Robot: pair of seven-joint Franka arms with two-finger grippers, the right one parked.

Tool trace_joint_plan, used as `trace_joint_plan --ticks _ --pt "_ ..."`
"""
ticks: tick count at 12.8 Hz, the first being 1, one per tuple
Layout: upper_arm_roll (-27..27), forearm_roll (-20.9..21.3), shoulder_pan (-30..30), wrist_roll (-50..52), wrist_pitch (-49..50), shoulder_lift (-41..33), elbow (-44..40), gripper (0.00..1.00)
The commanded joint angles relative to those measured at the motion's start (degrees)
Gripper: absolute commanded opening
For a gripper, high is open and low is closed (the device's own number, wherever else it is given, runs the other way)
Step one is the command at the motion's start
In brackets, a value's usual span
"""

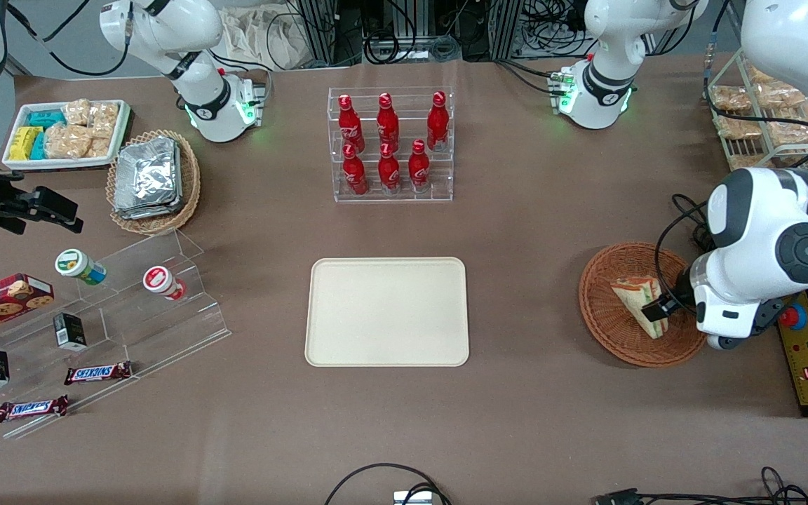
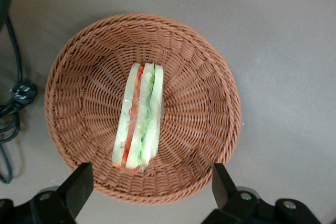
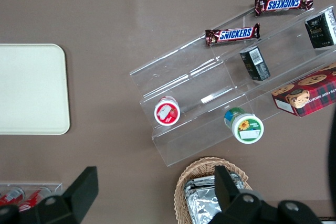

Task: Place sandwich from basket to tray
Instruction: 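Lower the left gripper over the wrapped sandwich in the wicker basket, then close the left gripper on the sandwich's crust edge and lift it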

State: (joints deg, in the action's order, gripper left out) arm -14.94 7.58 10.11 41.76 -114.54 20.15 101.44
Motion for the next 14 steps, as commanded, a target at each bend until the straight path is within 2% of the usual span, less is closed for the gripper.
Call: trace_joint_plan --ticks 1,9,14 --pt "-0.2 0.2 1.1 2.1 -4.4 -1.3 3.8 1.00" --pt "0.8 0.4 3.3 3.5 -20.4 -0.9 15.8 1.00" --pt "0.8 0.6 3.3 3.4 -22.4 1.5 16.6 1.00"
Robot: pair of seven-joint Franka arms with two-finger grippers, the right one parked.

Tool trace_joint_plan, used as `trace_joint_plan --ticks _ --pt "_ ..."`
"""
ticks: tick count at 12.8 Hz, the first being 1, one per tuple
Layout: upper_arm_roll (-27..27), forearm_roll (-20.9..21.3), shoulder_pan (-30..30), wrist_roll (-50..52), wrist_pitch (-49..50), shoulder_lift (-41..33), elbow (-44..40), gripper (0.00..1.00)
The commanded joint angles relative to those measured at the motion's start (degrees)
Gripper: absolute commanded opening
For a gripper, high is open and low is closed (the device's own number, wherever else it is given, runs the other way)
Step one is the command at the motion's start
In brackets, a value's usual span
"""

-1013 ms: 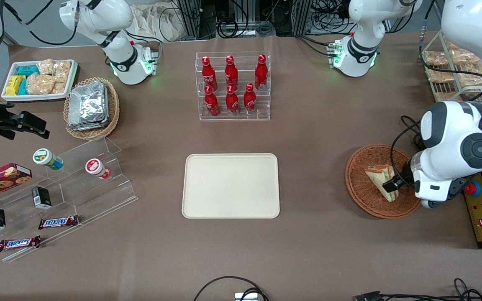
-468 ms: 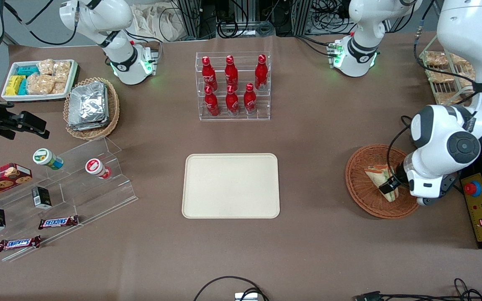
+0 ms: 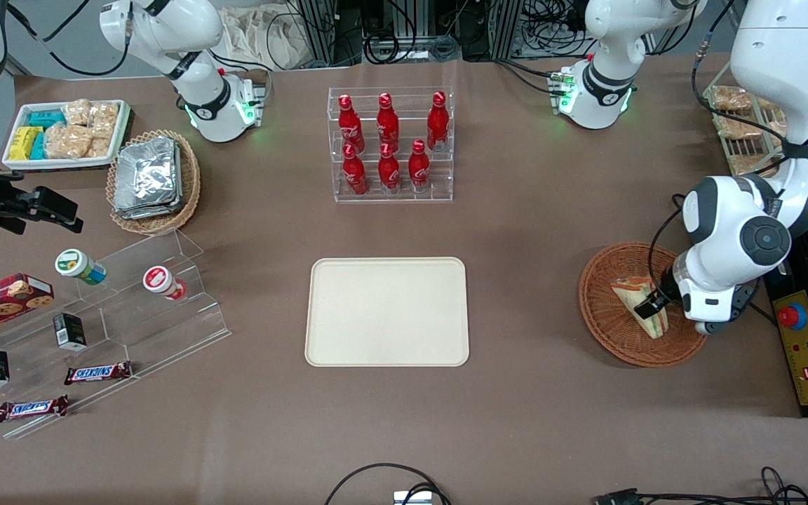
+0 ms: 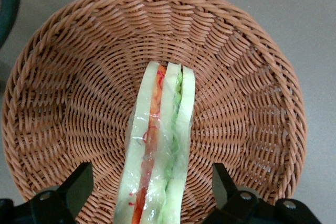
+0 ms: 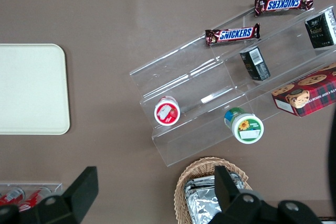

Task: Place sandwich from basket to tray
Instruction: 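Close the left gripper on the sandwich's crust edge and lift it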

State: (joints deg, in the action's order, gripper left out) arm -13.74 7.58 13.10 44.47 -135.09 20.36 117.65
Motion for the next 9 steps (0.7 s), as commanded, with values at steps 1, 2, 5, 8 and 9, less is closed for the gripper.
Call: trace_joint_plan --ticks 1,2,5,8,9 --pt "-0.4 1.0 0.4 0.1 -2.1 2.3 0.6 1.00" --pt "-0.4 1.0 0.4 -0.1 -2.1 2.7 0.5 0.99" --pt "-0.2 1.0 0.3 -1.0 -0.4 1.1 -0.1 0.26" --pt "-0.7 1.0 -1.5 -1.4 15.1 0.6 -7.7 0.00" --pt "-0.7 1.0 -2.2 -2.9 20.5 0.6 -11.6 0.00"
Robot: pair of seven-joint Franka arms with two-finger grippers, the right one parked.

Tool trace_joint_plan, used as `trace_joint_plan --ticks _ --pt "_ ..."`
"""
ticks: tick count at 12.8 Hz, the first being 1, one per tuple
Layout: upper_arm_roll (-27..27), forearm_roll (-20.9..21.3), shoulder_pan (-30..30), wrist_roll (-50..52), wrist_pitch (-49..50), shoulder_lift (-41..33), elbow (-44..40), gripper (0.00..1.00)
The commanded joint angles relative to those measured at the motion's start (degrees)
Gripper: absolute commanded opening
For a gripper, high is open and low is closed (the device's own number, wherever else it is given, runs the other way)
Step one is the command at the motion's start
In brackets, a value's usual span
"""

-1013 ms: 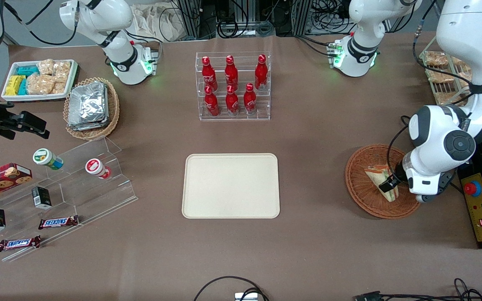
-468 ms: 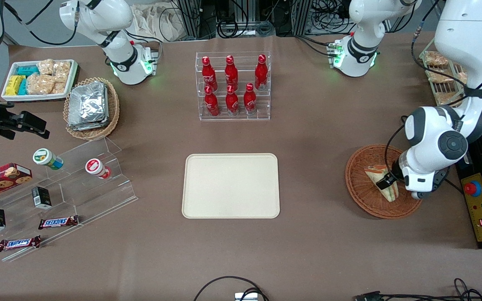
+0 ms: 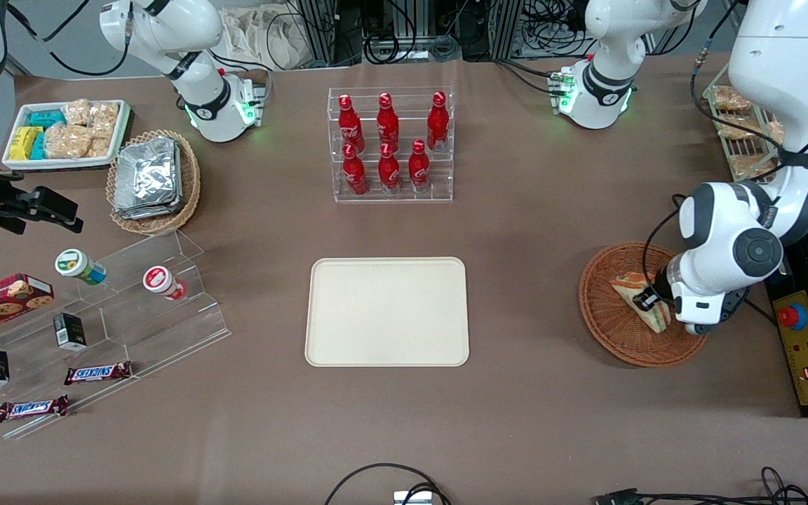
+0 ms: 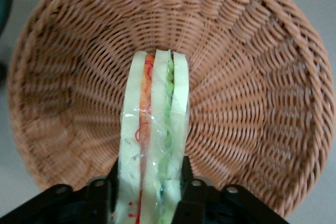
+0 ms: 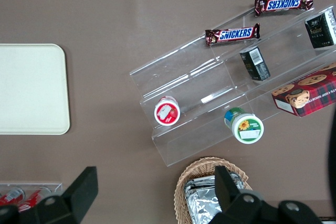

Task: Place sandwich from basket to tray
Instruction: 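Carry the sandwich with the left gripper over to the beige tray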

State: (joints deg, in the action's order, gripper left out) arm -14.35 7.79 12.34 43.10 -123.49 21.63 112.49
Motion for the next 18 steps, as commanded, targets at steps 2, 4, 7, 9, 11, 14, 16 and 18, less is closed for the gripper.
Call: trace_joint_plan --ticks 2,4,7,9,11,14,16,18 --pt "-0.2 0.6 -4.2 -6.3 18.2 -0.6 -15.6 0.00" --pt "-0.2 0.5 -8.7 -8.0 26.4 -0.3 -25.0 0.00" --pt "-0.3 0.2 -15.7 -8.2 31.3 0.2 -32.1 0.00" --pt "-0.5 0.4 -21.1 -8.2 31.6 1.4 -33.2 0.00" --pt "-0.5 0.3 -27.0 -7.6 31.0 5.8 -36.4 0.00" --pt "-0.4 0.5 -34.5 -6.0 26.7 16.5 -42.3 0.00" --pt "-0.2 1.3 -37.6 -1.1 21.6 21.7 -42.3 0.00" --pt "-0.4 2.6 -39.0 0.7 18.1 24.7 -41.6 0.00"
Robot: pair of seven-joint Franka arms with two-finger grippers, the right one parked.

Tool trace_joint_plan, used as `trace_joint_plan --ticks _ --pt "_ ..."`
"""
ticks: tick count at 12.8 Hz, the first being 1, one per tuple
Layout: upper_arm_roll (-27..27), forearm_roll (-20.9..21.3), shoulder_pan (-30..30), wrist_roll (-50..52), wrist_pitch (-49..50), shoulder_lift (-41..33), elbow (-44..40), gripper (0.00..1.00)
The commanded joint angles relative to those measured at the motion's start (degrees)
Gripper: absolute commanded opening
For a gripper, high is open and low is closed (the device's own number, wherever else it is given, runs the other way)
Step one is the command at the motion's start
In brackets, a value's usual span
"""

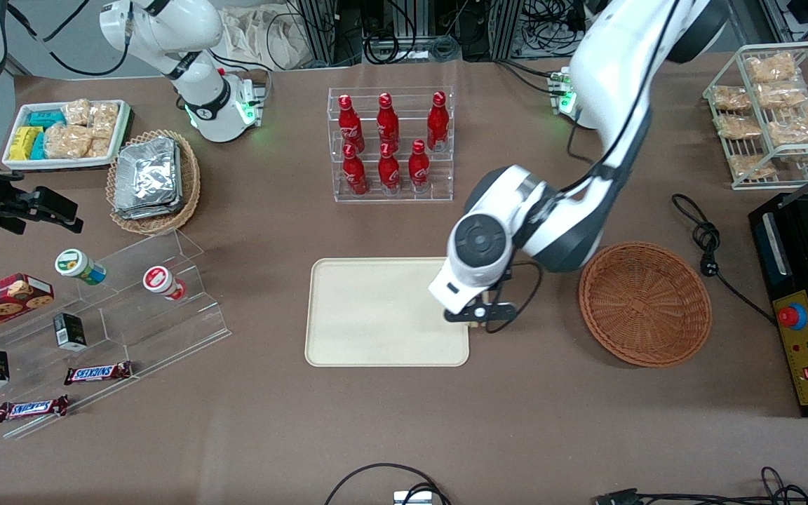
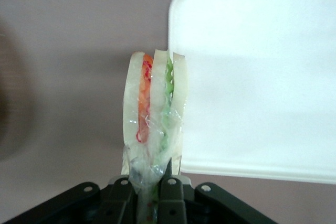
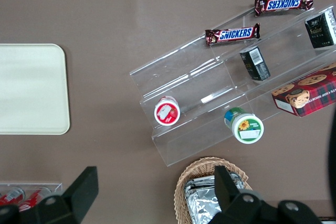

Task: Place sandwich from basket to tray
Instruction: 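Carry the sandwich with the left gripper over to the beige tray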

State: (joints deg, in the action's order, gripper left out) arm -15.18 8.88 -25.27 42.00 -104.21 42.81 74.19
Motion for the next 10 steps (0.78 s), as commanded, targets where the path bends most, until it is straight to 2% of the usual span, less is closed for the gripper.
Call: trace_joint_plan --ticks 1,6,7,8,9,10 --pt "0.5 1.7 -2.2 1.9 -4.2 4.3 -3.1 0.00" --pt "0.4 1.1 -2.6 2.0 -6.2 5.8 -2.9 0.00" --pt "0.5 1.0 -2.4 2.0 -6.2 5.7 -3.0 0.15" --pt "0.4 0.9 -2.5 2.2 -6.2 5.5 -2.9 0.21" --pt "0.4 0.9 -2.5 2.1 -6.1 5.5 -2.9 0.32" --pt "0.4 1.0 -2.4 1.9 -6.2 5.3 -2.8 0.99"
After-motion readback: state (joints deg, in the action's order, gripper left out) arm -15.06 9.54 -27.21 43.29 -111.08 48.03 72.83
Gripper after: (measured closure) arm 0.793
